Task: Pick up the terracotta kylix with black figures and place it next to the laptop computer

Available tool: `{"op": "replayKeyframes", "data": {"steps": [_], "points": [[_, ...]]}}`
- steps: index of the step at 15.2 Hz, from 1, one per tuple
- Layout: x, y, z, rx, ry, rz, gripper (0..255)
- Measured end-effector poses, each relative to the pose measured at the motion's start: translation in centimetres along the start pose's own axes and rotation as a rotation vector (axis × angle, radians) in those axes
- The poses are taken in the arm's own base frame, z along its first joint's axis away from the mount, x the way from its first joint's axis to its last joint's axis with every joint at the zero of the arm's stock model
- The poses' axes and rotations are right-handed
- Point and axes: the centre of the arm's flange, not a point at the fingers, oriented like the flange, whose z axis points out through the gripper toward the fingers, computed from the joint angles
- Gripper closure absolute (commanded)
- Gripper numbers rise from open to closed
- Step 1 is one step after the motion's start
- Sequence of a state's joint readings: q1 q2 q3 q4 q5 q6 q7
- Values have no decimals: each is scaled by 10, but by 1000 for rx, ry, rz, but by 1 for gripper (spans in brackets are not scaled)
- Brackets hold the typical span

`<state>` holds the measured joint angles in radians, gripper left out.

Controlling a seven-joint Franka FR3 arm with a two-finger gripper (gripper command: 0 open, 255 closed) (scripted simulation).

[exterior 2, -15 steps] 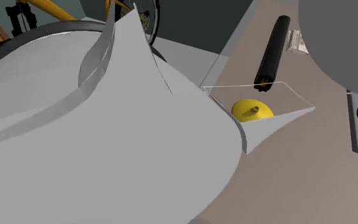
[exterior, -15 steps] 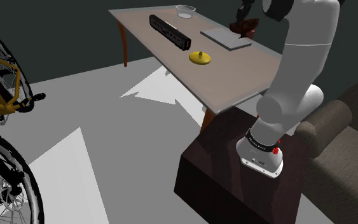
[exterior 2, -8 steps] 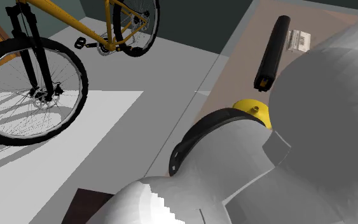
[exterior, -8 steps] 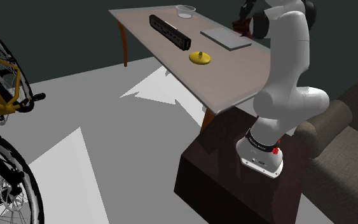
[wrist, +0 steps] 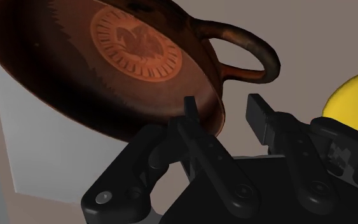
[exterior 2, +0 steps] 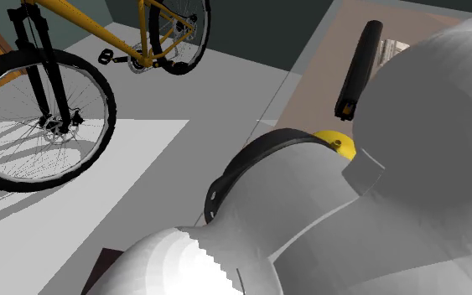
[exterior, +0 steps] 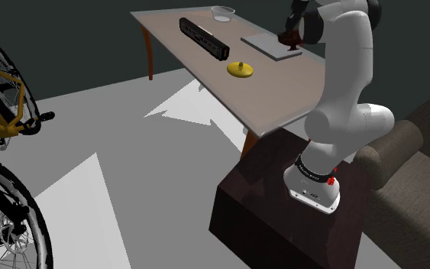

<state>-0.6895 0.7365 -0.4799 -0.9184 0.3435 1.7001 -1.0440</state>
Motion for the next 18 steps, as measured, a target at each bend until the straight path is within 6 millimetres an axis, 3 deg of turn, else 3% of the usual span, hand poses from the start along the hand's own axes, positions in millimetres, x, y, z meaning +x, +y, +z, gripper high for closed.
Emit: {"op": "replayKeyframes", "data": {"steps": [18], "points": [[-4, -11, 92, -4, 8, -4, 255]]}}
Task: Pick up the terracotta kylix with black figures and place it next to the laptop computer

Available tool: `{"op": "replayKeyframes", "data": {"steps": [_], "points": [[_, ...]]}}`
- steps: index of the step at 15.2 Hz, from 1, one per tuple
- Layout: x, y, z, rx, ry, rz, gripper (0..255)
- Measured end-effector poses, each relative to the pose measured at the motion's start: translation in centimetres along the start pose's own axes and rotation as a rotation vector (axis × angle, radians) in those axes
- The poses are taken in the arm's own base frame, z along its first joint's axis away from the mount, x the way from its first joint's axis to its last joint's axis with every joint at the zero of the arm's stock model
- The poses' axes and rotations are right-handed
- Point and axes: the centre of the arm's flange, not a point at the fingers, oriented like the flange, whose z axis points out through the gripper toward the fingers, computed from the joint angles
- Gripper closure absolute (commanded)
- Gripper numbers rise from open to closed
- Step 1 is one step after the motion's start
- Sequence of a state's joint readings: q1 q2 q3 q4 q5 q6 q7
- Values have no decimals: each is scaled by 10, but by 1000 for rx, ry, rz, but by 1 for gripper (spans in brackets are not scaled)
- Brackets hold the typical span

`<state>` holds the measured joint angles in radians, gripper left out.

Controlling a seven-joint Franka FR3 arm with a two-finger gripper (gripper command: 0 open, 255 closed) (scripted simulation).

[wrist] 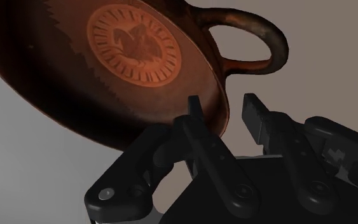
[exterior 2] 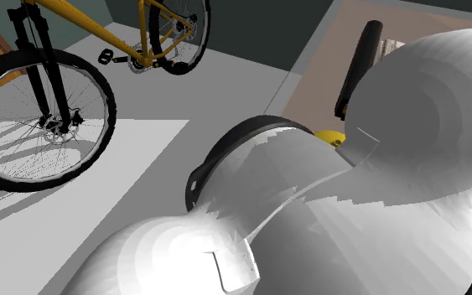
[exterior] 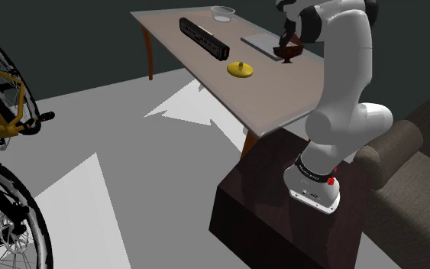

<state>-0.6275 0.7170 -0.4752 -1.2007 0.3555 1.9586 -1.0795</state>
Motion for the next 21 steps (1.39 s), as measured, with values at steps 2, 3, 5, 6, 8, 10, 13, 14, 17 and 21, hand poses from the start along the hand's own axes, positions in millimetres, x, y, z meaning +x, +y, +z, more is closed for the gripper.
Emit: {"op": "replayKeyframes", "data": {"steps": [2, 3, 5, 6, 8, 10, 13, 14, 17, 21], "points": [[1, 2, 9, -1, 2, -1, 255], [0, 2, 11, -1, 3, -2, 255], [-1, 0, 13, -2, 4, -2, 255], [-1, 0, 13, -2, 3, -1, 255], [-1, 1, 13, -2, 4, -2, 255], [-1, 1, 13, -2, 4, -2, 0], [-6, 4, 17, 2, -5, 3, 0], [-6, 4, 17, 2, -6, 3, 0], [-6, 2, 14, 2, -7, 4, 0], [-4, 1, -22, 1, -6, 4, 0]]}}
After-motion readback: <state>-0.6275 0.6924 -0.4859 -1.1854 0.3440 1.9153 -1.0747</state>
